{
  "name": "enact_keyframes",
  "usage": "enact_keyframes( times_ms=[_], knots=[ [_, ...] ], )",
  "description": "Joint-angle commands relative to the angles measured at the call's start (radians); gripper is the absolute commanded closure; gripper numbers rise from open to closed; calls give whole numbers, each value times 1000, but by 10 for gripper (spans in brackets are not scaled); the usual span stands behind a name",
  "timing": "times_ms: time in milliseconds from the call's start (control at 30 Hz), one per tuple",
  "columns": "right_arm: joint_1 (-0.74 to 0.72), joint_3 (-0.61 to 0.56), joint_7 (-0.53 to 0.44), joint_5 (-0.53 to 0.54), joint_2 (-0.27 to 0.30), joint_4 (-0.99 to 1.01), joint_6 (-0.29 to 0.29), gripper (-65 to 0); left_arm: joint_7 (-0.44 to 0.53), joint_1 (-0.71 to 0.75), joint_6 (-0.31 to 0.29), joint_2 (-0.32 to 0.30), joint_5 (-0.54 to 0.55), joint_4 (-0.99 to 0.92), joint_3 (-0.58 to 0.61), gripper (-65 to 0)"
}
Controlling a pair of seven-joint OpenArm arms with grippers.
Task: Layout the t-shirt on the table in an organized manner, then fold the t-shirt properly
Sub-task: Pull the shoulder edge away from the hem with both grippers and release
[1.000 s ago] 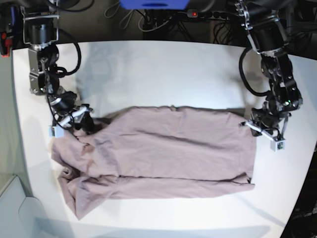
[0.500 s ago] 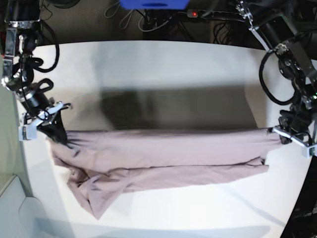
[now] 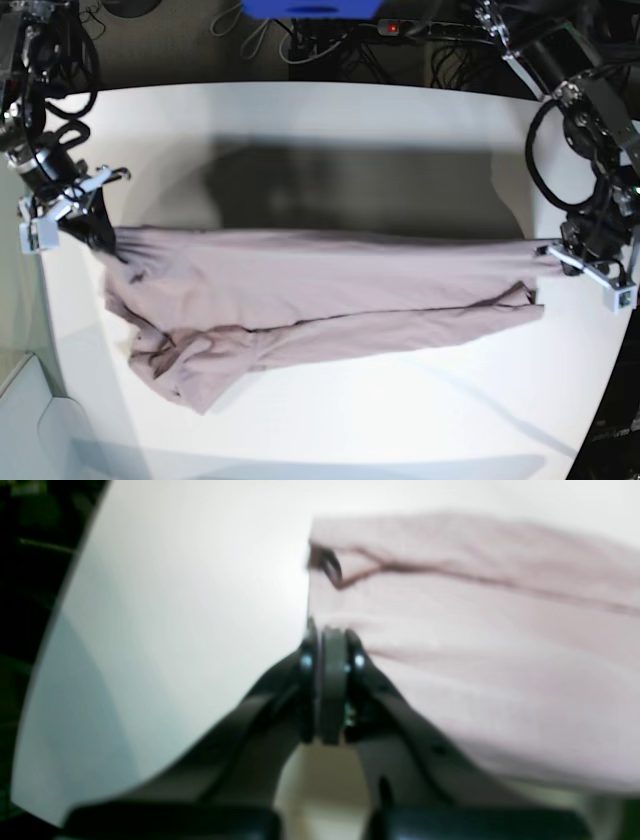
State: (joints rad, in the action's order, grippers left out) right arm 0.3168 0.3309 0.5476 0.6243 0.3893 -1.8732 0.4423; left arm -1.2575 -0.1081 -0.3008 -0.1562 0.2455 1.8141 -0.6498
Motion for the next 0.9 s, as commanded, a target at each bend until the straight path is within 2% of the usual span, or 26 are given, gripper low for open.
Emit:
enact_keyframes(
  times_ms=[0, 133, 267, 367, 467, 700, 867],
  knots=[
    [20, 14, -14, 15, -2, -35, 3, 0, 14, 11, 2, -13, -8, 19, -6, -3],
    [121, 20, 72, 15, -10, -65, 3, 0, 14, 86, 2, -10, -8, 19, -1, -3],
    [175, 10, 226, 15, -10, -82, 3, 0, 14, 146, 2, -13, -8, 14, -1, -3],
    [199, 3, 306, 15, -10, -79, 3, 0, 14, 175, 2, -16, -8, 11, -1, -3],
    [221, -39, 355, 13, -5, -78, 3, -75, 22, 201, 2, -15, -10, 9, -1, -3],
    [246, -57, 381, 10, 0, -78, 3, -235, 19, 241, 2, -19, -10, -89, 0, -4],
    [256, -26, 380, 10, 9, -79, 3, -280, 15, 278, -1, -19, -10, -106, 25, -6]
  ],
)
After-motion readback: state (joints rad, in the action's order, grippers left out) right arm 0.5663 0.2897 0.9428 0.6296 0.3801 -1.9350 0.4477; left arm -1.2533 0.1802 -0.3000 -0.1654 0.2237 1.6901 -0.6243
